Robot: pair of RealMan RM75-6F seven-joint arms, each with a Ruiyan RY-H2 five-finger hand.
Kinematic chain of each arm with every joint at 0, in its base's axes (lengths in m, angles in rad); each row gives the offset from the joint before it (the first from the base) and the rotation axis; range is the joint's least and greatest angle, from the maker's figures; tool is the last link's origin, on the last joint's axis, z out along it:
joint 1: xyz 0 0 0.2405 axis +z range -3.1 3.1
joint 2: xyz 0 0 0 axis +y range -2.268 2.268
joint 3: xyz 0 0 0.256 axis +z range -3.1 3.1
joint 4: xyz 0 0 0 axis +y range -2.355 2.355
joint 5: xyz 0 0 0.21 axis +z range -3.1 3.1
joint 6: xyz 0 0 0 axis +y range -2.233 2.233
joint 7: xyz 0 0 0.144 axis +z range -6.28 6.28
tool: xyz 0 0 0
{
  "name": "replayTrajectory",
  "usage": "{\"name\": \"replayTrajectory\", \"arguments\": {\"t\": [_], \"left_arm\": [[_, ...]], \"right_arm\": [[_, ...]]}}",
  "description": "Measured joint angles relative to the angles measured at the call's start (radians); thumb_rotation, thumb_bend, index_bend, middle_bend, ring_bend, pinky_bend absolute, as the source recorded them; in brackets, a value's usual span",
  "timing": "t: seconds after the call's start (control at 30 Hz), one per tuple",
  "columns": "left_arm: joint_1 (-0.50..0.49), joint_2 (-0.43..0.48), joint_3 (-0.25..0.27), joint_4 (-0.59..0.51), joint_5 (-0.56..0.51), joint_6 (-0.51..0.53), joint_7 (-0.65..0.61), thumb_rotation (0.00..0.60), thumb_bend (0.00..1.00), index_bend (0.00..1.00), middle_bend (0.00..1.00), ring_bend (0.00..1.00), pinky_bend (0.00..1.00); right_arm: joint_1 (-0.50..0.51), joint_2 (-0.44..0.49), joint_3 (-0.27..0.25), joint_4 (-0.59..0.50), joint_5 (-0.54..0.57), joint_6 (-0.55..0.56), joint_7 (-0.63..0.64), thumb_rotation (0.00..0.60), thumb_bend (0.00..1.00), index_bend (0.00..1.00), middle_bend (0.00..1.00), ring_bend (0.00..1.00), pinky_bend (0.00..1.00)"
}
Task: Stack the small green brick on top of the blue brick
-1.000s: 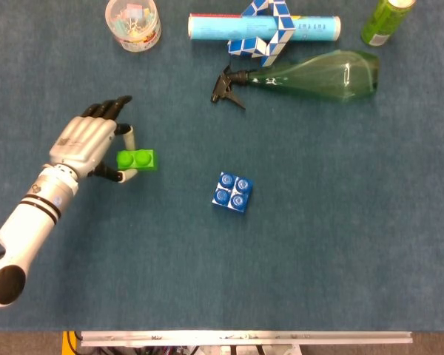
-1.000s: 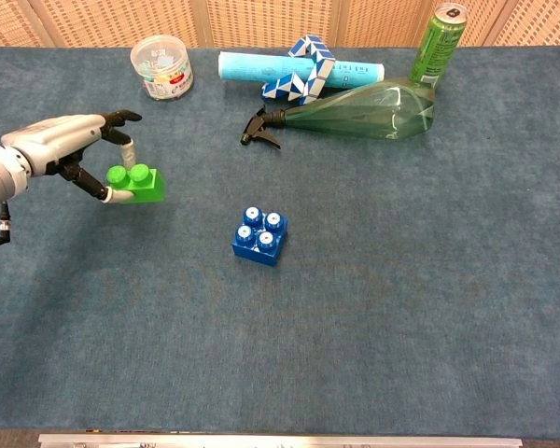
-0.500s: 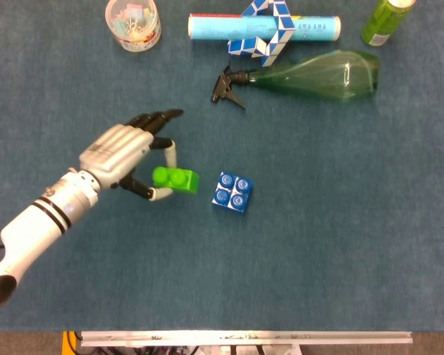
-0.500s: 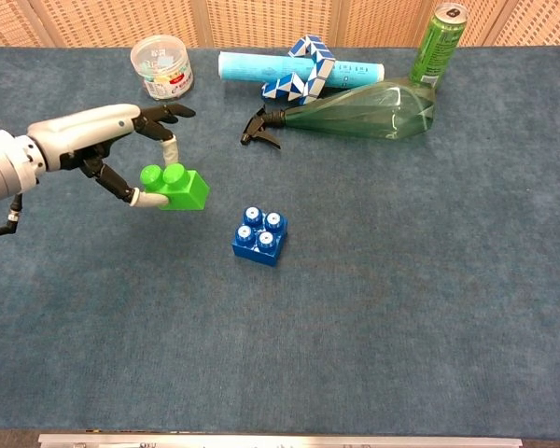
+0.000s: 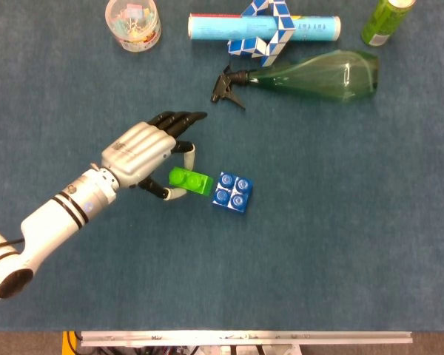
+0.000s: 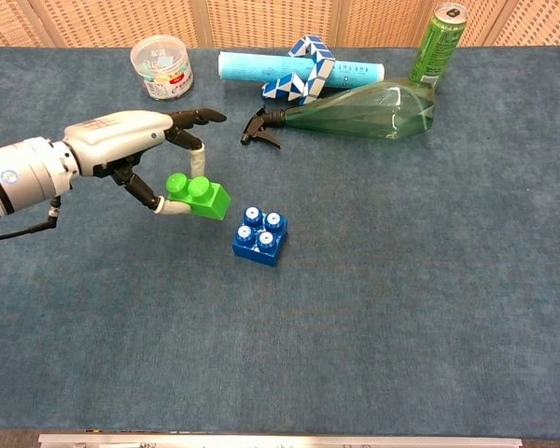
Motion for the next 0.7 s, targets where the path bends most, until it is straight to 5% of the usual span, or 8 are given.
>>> {"name": "replayTrajectory", "arguments": {"t": [0.7], "left_arm": [[-0.108, -0.088, -0.007, 0.064, -0.066, -0.084, 0.231, 0.600, 0.26, 0.55, 0.00, 0.00, 0.07]], "right_arm": [[-0.032, 0.002, 0.030, 0.011, 0.115, -0.029, 0.014, 0.600, 0.12, 0.08, 0.10, 0.06, 0.25]]}}
